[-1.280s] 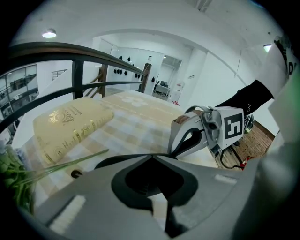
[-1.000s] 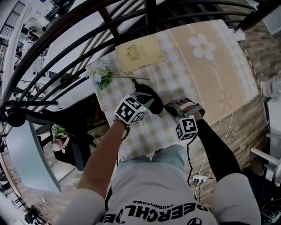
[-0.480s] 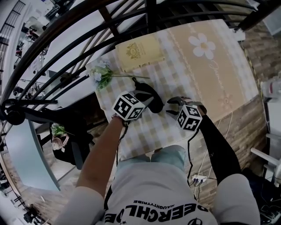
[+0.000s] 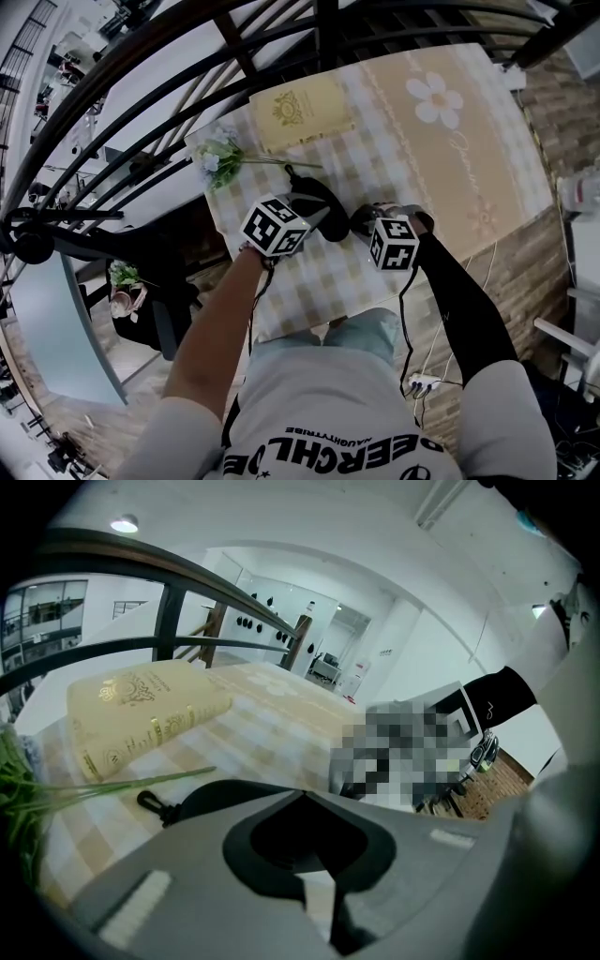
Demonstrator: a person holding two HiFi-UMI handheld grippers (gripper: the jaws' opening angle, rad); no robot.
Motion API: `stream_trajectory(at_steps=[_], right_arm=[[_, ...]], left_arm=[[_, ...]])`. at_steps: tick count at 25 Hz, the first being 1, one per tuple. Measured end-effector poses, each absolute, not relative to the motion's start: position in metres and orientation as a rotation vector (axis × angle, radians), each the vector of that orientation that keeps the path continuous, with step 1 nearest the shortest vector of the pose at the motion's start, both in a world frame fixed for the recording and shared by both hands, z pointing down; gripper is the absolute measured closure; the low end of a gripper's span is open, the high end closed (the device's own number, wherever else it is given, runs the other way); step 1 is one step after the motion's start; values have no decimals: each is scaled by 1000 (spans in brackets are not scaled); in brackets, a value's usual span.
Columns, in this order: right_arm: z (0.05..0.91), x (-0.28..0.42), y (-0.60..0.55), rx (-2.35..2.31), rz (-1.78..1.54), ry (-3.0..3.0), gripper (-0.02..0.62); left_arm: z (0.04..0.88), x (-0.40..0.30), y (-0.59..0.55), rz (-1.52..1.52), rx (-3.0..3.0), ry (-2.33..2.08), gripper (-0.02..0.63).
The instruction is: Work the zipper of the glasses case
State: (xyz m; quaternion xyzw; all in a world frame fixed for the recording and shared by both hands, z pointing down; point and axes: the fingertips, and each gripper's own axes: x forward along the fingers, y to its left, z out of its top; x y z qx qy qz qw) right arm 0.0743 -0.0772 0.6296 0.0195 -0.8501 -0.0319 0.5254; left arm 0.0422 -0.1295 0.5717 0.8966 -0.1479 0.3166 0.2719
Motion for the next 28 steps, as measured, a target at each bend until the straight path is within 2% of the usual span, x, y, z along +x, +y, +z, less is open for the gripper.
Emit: stream_trajectory(at_steps=[20,28], right_arm=[[626,63,-45,229,77,-2042,566],[614,96,-63,336,81,-2027,566]], left_arm=[[572,42,-130,844,2435,-459,598],[563,51,-125,914,2484,-463,597]])
